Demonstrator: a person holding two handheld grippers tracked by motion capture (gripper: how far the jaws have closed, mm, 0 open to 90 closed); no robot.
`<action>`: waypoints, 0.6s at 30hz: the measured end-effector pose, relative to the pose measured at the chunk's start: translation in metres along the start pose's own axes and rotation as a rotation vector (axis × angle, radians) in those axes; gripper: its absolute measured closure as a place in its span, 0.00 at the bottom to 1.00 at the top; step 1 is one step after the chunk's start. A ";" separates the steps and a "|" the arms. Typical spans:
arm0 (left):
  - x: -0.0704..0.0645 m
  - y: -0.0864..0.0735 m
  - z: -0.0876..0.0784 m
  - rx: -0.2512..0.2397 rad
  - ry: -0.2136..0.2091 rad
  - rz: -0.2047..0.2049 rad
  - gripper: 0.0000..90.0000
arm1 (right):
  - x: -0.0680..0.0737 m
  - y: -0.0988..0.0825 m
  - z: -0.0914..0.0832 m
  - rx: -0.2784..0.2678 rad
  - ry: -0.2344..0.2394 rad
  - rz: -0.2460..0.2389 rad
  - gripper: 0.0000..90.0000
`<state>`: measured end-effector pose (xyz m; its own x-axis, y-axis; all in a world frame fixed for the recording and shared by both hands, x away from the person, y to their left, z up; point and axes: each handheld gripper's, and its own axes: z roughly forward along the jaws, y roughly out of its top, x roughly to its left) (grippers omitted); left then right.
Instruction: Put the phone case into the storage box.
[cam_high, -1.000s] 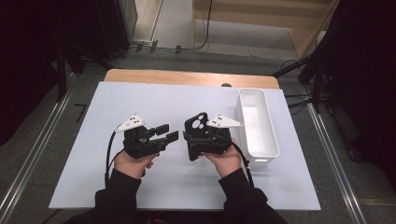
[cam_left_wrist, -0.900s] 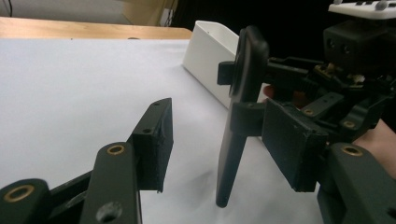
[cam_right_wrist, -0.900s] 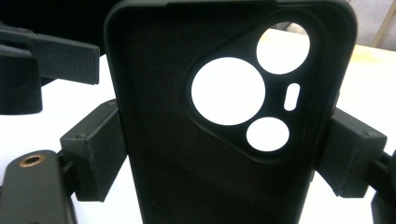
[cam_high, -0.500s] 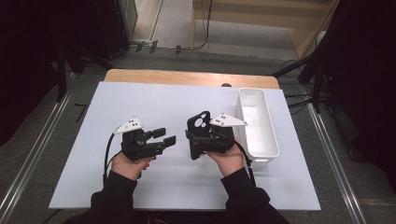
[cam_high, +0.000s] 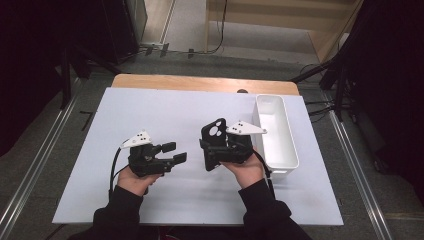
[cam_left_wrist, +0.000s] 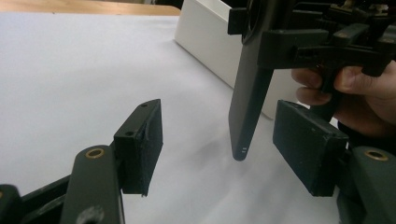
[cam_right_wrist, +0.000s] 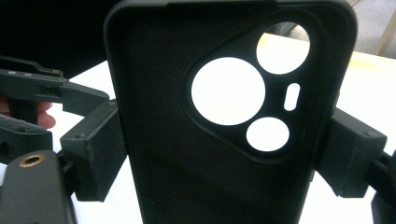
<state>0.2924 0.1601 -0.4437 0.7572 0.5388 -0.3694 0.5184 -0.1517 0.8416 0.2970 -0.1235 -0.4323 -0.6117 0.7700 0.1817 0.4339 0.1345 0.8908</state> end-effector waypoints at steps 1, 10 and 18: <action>0.001 -0.001 -0.001 -0.004 -0.005 0.001 0.37 | 0.000 0.000 0.000 0.000 0.001 0.001 0.14; 0.008 -0.014 -0.010 0.009 -0.017 0.007 0.37 | -0.002 0.002 -0.003 0.003 0.007 0.001 0.14; 0.012 -0.025 -0.017 0.023 -0.006 0.029 0.37 | -0.005 0.005 -0.008 -0.003 0.007 0.000 0.14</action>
<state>0.2819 0.1846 -0.4624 0.7745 0.5286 -0.3476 0.5052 -0.1860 0.8427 0.2969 -0.1313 -0.4259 -0.6166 0.7654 0.1845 0.4318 0.1328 0.8921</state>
